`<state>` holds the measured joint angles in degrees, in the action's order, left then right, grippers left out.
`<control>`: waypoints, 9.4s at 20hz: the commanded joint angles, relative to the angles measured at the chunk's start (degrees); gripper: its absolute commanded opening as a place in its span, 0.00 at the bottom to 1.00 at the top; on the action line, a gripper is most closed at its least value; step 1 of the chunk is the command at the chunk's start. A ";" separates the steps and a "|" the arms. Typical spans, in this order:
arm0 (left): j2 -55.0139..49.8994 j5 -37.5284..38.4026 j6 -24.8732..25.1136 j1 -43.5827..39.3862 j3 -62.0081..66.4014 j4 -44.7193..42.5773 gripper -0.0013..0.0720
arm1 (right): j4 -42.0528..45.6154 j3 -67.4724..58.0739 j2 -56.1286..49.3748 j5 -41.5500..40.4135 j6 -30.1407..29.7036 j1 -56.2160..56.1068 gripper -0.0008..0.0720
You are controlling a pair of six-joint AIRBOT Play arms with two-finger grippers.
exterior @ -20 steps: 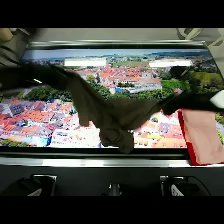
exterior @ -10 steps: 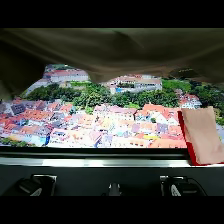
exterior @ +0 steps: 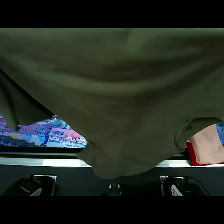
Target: Fold the shirts.
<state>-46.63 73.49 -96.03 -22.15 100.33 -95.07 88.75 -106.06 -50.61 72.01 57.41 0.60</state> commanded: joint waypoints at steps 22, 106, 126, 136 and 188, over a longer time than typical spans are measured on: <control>-29.42 2.19 8.22 28.94 -28.57 12.39 0.85 | -9.05 26.99 -35.32 13.25 -2.93 -0.09 0.71; -27.30 6.80 10.84 35.06 -39.89 23.10 0.72 | -14.73 6.82 -46.62 23.91 -0.68 13.09 0.67; -26.27 -10.14 17.03 33.86 -64.17 34.67 0.05 | -18.53 28.92 -43.98 16.11 -2.89 15.61 0.55; -23.17 -10.08 17.18 33.86 -64.17 34.99 0.05 | -25.97 35.58 -47.60 1.95 -2.99 10.67 0.54; -43.01 -23.12 15.15 33.03 -24.20 32.09 0.05 | -17.25 6.16 -53.59 -11.74 1.14 4.11 0.03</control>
<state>-87.99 52.64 -80.97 10.92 76.25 -66.04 71.33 -99.92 -102.76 63.86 60.18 4.78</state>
